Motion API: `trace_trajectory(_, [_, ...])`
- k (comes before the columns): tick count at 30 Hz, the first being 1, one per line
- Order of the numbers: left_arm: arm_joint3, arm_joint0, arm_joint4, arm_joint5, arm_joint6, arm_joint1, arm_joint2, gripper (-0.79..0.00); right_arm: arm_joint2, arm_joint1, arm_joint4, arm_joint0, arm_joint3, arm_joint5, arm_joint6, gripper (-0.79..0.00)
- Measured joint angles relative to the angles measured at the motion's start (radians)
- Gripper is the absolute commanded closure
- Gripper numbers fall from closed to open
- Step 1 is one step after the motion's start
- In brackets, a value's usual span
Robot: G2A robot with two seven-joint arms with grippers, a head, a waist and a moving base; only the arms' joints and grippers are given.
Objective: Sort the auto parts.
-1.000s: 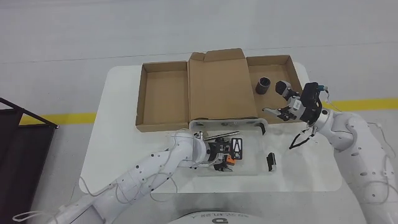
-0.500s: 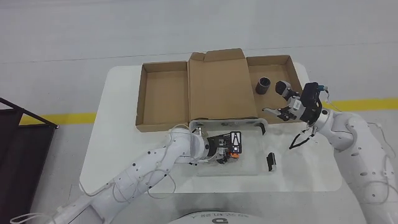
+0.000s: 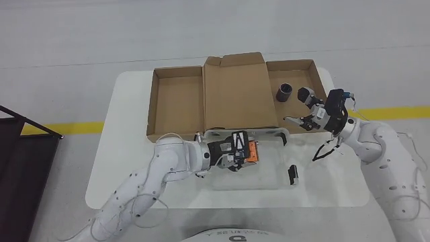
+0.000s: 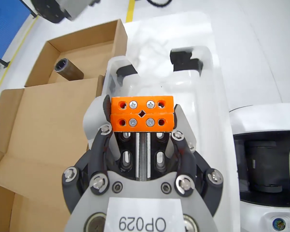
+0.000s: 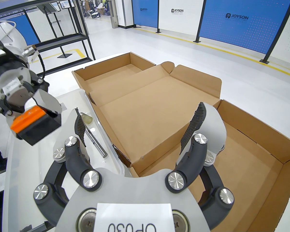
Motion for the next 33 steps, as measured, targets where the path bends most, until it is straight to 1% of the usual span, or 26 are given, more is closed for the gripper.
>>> trace_trajectory(3, [-0.084, 0.055, -0.045, -0.039, -0.016, 0.02, -0.065, 0.0, 0.0, 0.0, 0.0, 0.0, 0.0, 0.0, 0.0, -0.785])
trace_trajectory(5, [-0.128, 0.085, -0.047, -0.049, -0.024, 0.03, -0.1, 0.0, 0.0, 0.0, 0.0, 0.0, 0.0, 0.0, 0.0, -0.785])
trace_trajectory(9, [-0.219, 0.146, 0.007, -0.024, -0.023, 0.048, -0.181, 0.0, 0.0, 0.0, 0.0, 0.0, 0.0, 0.0, 0.0, -0.785])
trace_trajectory(15, [-0.269, 0.199, 0.018, 0.007, -0.024, 0.069, -0.316, 0.0, 0.0, 0.0, 0.0, 0.0, 0.0, 0.0, 0.0, -0.785])
trace_trajectory(19, [-0.282, 0.224, 0.085, 0.058, -0.058, 0.079, -0.404, 0.0, 0.0, 0.0, 0.0, 0.0, 0.0, 0.0, 0.0, -0.785])
trace_trajectory(20, [-0.273, 0.226, 0.103, 0.078, -0.066, 0.08, -0.419, 0.0, 0.0, 0.0, 0.0, 0.0, 0.0, 0.0, 0.0, -0.785])
trace_trajectory(23, [-0.199, 0.209, 0.114, 0.139, -0.08, 0.08, -0.446, 0.0, 0.0, 0.0, 0.0, 0.0, 0.0, 0.0, 0.0, -0.785])
trace_trajectory(26, [-0.095, 0.156, 0.087, 0.182, -0.088, 0.075, -0.448, 0.0, 0.0, 0.0, 0.0, 0.0, 0.0, 0.0, 0.0, -0.785])
trace_trajectory(29, [0.017, 0.088, 0.071, 0.208, -0.069, 0.067, -0.42, 0.0, 0.0, 0.0, 0.0, 0.0, 0.0, 0.0, 0.0, -0.785])
trace_trajectory(30, [0.069, 0.055, 0.059, 0.224, -0.066, 0.063, -0.406, 0.0, 0.0, 0.0, 0.0, 0.0, 0.0, 0.0, 0.0, -0.785])
trace_trajectory(32, [0.148, -0.003, 0.051, 0.268, -0.077, 0.053, -0.378, 0.0, 0.0, 0.0, 0.0, 0.0, 0.0, 0.0, 0.0, -0.785])
trace_trajectory(33, [0.2, -0.044, 0.058, 0.301, -0.089, 0.045, -0.351, 0.0, 0.0, 0.0, 0.0, 0.0, 0.0, 0.0, 0.0, -0.785])
